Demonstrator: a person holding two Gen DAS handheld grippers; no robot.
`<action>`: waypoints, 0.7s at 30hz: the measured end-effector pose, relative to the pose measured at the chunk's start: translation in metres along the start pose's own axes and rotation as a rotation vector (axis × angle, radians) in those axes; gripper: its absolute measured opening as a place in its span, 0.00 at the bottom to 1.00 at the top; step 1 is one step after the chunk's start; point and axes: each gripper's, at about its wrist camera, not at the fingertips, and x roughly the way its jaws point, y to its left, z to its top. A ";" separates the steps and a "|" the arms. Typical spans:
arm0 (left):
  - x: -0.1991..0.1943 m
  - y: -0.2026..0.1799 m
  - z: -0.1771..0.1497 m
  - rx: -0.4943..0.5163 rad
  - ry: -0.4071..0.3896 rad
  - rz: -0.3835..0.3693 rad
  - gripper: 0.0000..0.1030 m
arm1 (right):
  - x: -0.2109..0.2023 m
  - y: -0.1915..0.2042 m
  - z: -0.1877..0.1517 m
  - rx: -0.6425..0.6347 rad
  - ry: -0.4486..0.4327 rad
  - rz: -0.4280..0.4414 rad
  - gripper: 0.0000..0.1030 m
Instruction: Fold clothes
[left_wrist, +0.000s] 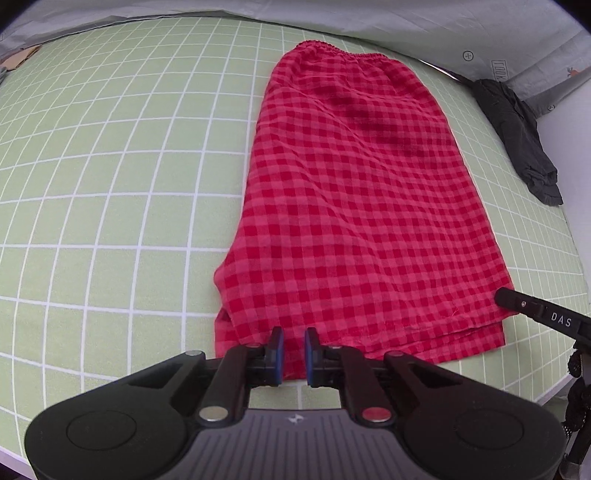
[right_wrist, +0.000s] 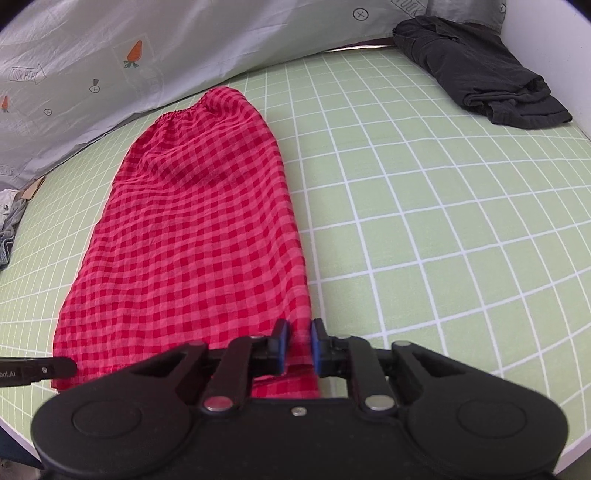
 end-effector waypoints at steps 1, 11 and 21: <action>0.002 0.001 -0.002 -0.013 0.008 0.003 0.12 | -0.002 0.001 0.000 -0.007 -0.007 0.006 0.04; 0.007 0.004 -0.004 -0.043 -0.021 0.009 0.07 | -0.011 0.004 0.000 -0.037 -0.022 0.025 0.03; -0.056 0.024 0.010 -0.067 -0.194 -0.035 0.00 | -0.058 0.002 0.001 0.045 -0.098 0.061 0.03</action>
